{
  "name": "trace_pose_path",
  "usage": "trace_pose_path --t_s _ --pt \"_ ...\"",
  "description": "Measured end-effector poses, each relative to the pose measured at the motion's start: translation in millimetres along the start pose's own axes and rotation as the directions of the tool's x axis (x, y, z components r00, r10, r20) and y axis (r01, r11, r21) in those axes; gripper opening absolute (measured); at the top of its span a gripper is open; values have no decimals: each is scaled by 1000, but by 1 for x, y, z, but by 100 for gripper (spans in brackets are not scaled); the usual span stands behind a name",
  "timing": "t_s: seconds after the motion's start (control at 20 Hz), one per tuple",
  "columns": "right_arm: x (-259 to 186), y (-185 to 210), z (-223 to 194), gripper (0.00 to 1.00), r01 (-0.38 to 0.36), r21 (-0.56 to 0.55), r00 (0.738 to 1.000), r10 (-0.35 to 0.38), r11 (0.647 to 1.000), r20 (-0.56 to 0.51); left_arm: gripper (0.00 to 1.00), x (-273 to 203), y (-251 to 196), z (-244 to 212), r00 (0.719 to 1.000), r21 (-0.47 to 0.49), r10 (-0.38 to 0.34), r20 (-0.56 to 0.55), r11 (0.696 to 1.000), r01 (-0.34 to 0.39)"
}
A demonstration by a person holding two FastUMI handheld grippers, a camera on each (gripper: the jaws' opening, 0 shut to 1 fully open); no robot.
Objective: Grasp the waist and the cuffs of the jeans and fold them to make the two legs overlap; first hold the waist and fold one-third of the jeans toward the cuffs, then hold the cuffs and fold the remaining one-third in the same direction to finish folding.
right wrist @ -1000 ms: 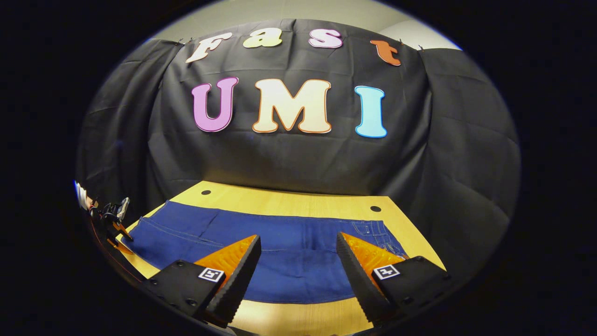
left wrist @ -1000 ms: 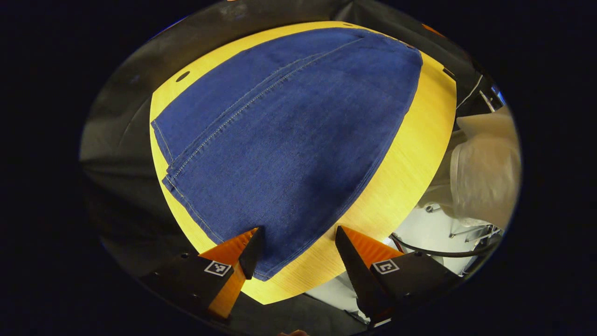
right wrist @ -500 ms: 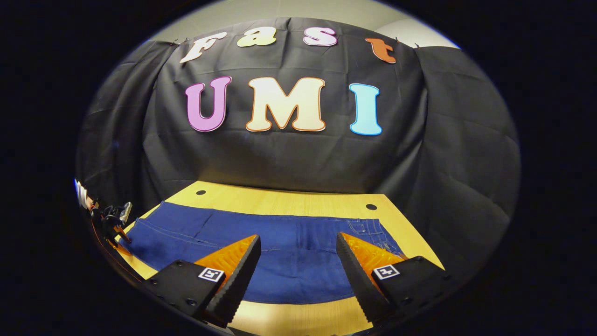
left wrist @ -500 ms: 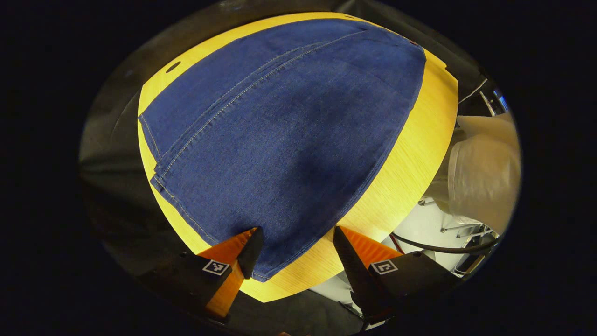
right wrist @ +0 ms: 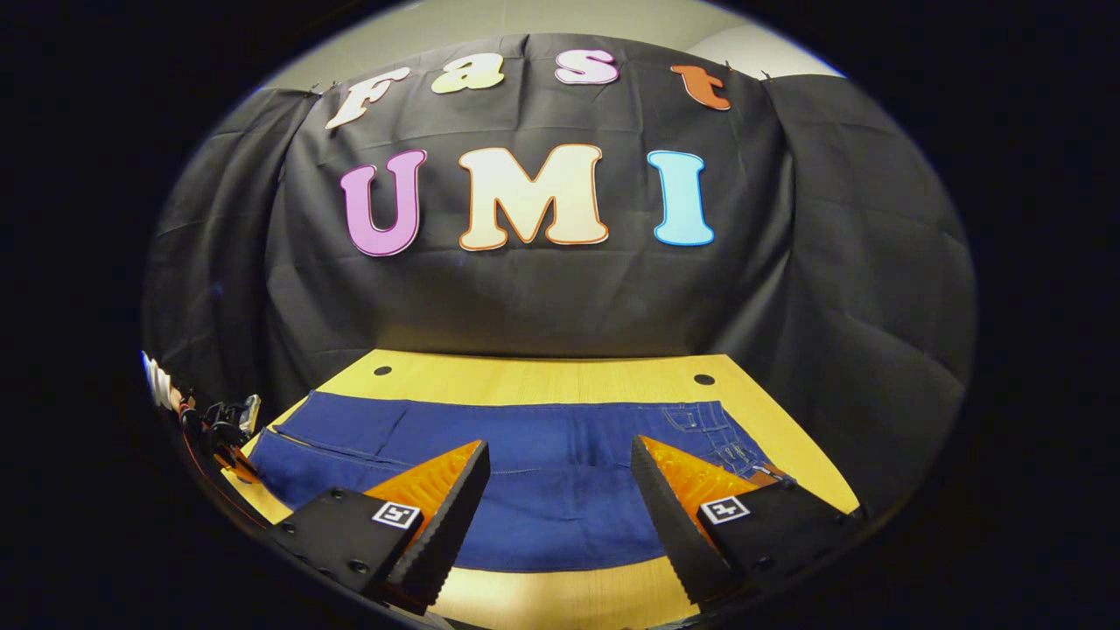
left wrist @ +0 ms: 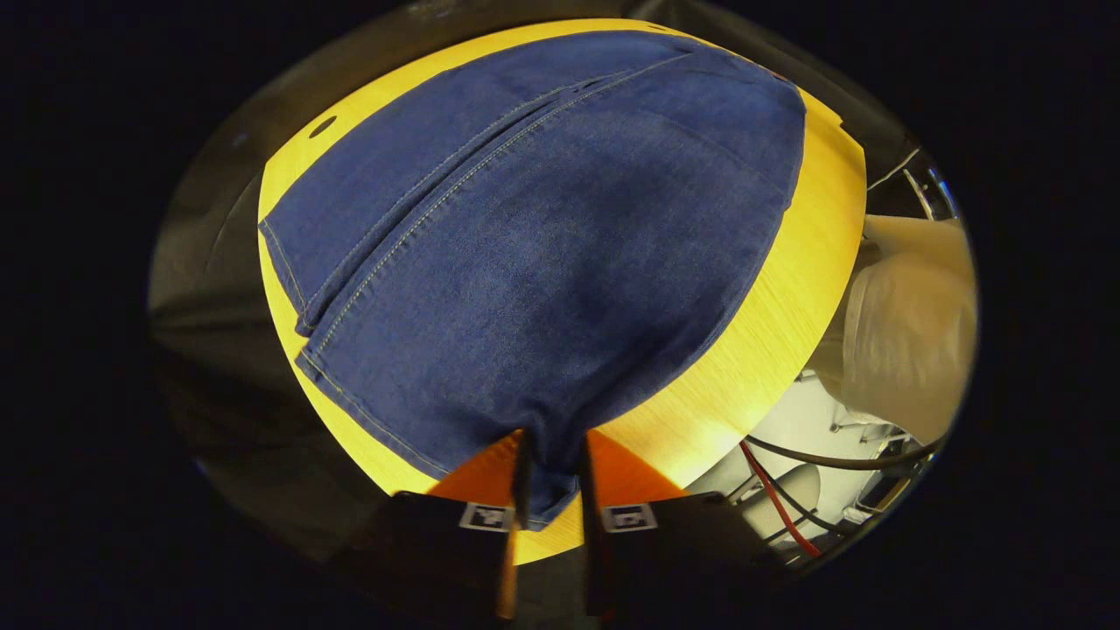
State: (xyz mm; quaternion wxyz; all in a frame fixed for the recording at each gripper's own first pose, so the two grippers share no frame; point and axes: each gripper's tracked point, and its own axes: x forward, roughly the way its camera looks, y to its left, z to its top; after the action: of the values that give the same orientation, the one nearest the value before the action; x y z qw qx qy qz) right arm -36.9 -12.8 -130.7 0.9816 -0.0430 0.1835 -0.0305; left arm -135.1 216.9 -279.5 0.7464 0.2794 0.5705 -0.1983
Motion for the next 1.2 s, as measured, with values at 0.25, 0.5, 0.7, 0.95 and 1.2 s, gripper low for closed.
trace_pose_path --t_s 0.25,0.5,0.7,0.95,1.2 --pt "2 4 -6 100 -8 -6 1000 8 1000 -3 1 -1 -2 -1 999 1 -21 -42 1000 21" --pt "12 -9 -38 100 -53 -69 994 46 996 -97 1 1 -1 0 1000 -12 -2 -18 1000 2" --pt "29 -27 -60 100 -114 -139 978 87 984 -192 1 0 -1 0 999 -19 14 -43 1000 -15" --pt "48 -71 -103 99 -258 -329 913 118 909 -391 1 1 1 -1 996 -21 26 -85 999 -28" --pt "49 -125 -154 99 -435 -459 790 84 775 -607 1 1 1 -1 993 -32 22 -117 999 -26"
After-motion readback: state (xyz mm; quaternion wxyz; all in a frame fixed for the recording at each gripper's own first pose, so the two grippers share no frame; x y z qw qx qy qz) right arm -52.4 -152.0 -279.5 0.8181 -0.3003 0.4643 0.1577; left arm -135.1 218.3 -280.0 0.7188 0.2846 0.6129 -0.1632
